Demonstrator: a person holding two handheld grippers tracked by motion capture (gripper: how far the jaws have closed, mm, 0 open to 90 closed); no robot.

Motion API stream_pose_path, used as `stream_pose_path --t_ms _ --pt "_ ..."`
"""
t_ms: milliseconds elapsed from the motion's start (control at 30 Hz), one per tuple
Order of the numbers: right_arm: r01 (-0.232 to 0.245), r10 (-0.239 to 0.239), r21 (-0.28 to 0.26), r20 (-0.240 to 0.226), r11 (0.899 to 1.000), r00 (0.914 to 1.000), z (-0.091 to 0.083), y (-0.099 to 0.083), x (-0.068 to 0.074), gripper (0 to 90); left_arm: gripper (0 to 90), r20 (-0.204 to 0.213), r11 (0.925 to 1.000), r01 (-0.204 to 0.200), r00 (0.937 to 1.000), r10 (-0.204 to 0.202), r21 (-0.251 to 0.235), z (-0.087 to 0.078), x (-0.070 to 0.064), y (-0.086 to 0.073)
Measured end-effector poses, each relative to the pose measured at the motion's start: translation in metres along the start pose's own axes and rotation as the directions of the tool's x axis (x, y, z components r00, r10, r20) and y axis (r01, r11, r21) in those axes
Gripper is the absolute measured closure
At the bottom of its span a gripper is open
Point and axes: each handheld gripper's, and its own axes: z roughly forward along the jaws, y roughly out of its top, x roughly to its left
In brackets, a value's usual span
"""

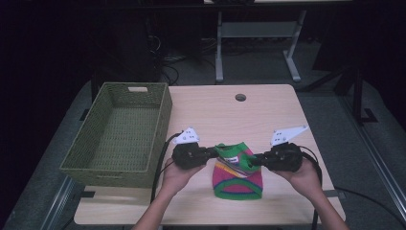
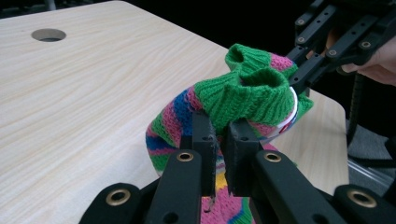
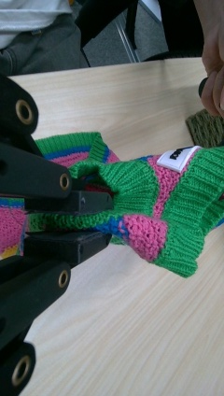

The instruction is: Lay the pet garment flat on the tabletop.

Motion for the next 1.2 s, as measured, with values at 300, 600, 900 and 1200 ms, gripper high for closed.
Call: stream_pose_path --t_ms 300,600,900,1200 --pt "-0.015 0.015 -0.015 -0.014 1.0 0.9998 -0.003 -0.014 0.007 81.3 84.1 0.011 0.9992 -0.025 0.9996 0.025 0.03 -0.005 -0.011 -0.004" --pt "-0.019 0.019 -0.013 -0.025 1.0 0.9995 -0.005 -0.012 0.004 81.3 84.1 0.009 0.9997 -0.004 0.9999 0.003 0.025 -0.003 -0.006 -0.003" --pt "-0.012 0.011 -0.027 -0.028 1.0 0.9996 -0.008 -0.002 0.003 81.3 84.0 0.012 0.9998 0.019 0.9998 -0.019 -0.004 -0.006 -0.002 -0.002" --pt "-0.015 0.016 0.049 -0.024 0.999 0.9996 0.01 0.013 -0.026 80.2 80.4 -0.155 0.9998 0.018 0.9877 -0.018 -0.004 0.029 0.022 0.009"
